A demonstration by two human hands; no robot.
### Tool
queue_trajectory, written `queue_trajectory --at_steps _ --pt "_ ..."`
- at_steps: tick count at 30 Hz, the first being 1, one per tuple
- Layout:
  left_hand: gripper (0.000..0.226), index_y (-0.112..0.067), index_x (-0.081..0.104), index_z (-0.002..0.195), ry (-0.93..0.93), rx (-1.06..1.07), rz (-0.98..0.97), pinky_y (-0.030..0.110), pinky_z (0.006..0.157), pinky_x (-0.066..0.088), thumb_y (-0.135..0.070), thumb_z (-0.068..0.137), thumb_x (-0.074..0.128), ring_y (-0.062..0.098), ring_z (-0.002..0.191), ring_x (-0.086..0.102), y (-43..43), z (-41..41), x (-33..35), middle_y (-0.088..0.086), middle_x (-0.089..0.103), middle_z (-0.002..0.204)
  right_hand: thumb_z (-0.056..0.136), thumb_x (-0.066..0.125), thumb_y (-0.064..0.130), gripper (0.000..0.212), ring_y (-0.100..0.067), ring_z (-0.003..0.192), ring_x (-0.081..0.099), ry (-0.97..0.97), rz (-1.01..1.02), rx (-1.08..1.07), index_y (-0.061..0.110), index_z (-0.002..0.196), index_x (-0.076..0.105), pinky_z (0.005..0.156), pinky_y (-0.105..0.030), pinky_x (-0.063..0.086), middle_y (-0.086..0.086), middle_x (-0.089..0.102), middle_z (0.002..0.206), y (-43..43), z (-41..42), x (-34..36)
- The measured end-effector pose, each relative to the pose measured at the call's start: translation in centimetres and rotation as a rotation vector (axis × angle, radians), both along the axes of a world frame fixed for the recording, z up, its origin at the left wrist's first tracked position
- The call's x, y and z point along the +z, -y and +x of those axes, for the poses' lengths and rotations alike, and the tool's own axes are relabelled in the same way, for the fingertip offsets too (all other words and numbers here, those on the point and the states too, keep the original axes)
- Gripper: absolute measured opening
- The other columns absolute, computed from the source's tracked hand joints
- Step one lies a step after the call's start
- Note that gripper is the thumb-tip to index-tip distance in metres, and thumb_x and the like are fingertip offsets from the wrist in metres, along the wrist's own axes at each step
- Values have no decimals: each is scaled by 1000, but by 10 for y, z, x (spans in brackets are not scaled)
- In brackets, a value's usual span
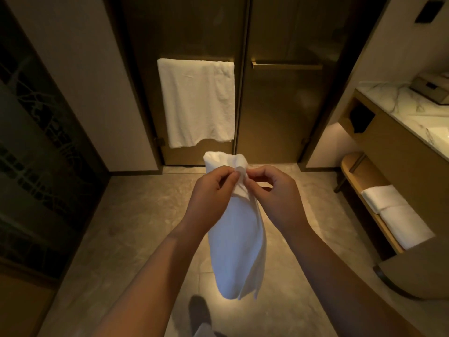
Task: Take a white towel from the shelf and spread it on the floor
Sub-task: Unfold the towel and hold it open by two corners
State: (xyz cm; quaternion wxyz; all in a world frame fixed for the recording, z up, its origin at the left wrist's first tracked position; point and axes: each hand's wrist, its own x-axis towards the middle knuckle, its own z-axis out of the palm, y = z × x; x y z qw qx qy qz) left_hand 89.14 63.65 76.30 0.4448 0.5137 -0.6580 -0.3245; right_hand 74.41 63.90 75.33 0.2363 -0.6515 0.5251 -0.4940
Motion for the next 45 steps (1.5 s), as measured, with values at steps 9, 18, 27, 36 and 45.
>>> queue_trajectory --at_steps 9,18,27,36,45 --pt "17 -32 58 85 188 72 -61 23 65 47 -37 95 46 -3 79 53 3 4 2 -15 55 81 94 57 31 4 3 88 58 -94 -85 -88 33 94 61 68 -5 46 28 58 86 -4 1 -7" --pt "24 -25 56 80 199 126 -73 31 57 43 -36 97 42 6 64 53 -4 3 1 -8 56 65 96 51 31 6 5 85 57 -93 -84 -113 34 98 56 65 -8 47 25 57 86 -9 1 -6" --pt "22 -27 54 79 219 44 -132 22 51 37 -33 97 43 1 65 51 -1 2 7 -9 53 62 93 57 26 47 4 81 60 -102 -94 -12 28 138 44 69 -5 46 21 60 76 -16 4 1" --pt "18 -31 55 74 90 -16 -100 11 53 37 -31 91 57 -4 63 52 -4 0 4 -15 55 62 93 56 29 29 3 82 60 -71 -45 2 55 105 51 66 -5 46 24 62 88 -19 9 -4" --pt "20 -39 57 90 13 -42 -13 14 59 47 -56 89 48 -3 75 60 -27 2 -29 -23 62 84 92 58 27 13 3 79 61 -22 -10 -128 32 104 60 63 -10 49 21 61 81 -26 7 -11"
